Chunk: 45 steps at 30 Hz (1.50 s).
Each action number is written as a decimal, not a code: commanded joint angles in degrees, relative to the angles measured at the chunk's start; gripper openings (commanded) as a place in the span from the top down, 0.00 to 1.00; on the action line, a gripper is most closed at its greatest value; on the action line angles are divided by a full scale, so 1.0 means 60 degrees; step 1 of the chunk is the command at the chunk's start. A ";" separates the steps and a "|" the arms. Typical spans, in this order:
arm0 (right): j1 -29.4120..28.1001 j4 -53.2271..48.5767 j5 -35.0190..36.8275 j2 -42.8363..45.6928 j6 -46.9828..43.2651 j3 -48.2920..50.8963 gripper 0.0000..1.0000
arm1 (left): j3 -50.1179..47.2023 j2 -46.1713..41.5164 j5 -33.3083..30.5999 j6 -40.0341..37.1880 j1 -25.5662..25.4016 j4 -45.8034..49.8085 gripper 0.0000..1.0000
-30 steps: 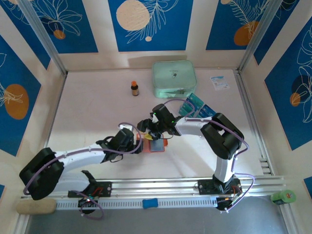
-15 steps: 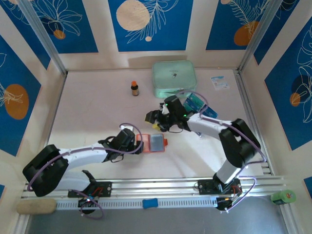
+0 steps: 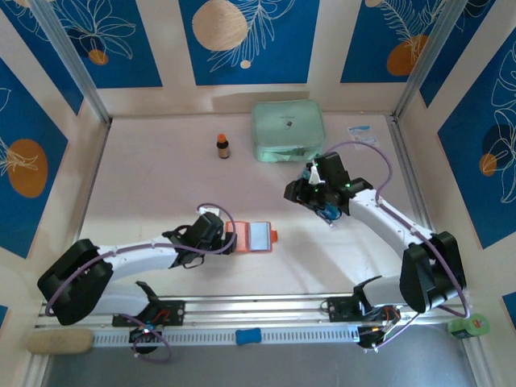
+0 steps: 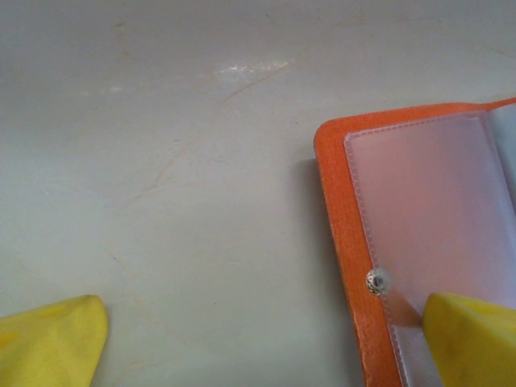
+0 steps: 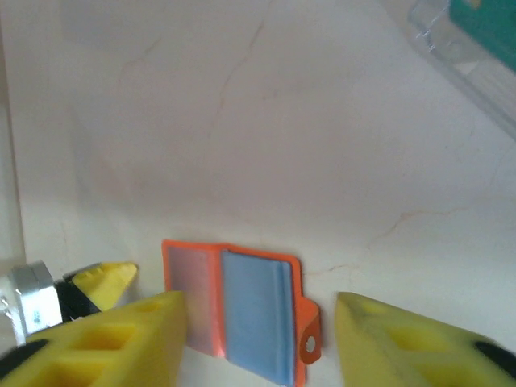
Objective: Put the credit cards into the card holder
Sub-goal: Flip over the card slot on the card holder.
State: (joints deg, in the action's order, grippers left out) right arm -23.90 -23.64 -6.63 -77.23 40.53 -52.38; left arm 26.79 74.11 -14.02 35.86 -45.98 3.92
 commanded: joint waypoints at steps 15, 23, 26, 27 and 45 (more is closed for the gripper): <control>-0.3457 0.2781 -0.0758 -0.3391 0.1558 -0.0513 1.00 | 0.0152 -0.0159 -0.0251 -0.0073 0.0088 0.0249 0.00; -0.3722 0.2971 -0.0554 -0.4373 0.1660 -0.0748 1.00 | 0.0222 -0.0389 -0.0253 -0.0117 0.0078 0.0355 0.00; -0.3700 0.2973 -0.0463 -0.4590 0.1682 -0.0718 1.00 | 0.0345 -0.0543 -0.0241 -0.0157 0.0076 0.0449 0.00; -0.3685 0.3007 -0.0476 -0.4652 0.1704 -0.0705 1.00 | 0.0394 -0.0591 -0.0241 -0.0157 0.0081 0.0463 0.00; -0.3597 0.3344 -0.0736 -0.4613 0.2075 -0.0514 1.00 | 0.0165 0.0120 -0.0283 -0.0063 0.0087 0.0136 0.00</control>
State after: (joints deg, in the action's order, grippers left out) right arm -45.95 -3.77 -10.09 -105.12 51.96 -55.64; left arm 29.04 73.91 -14.28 35.48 -45.98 5.17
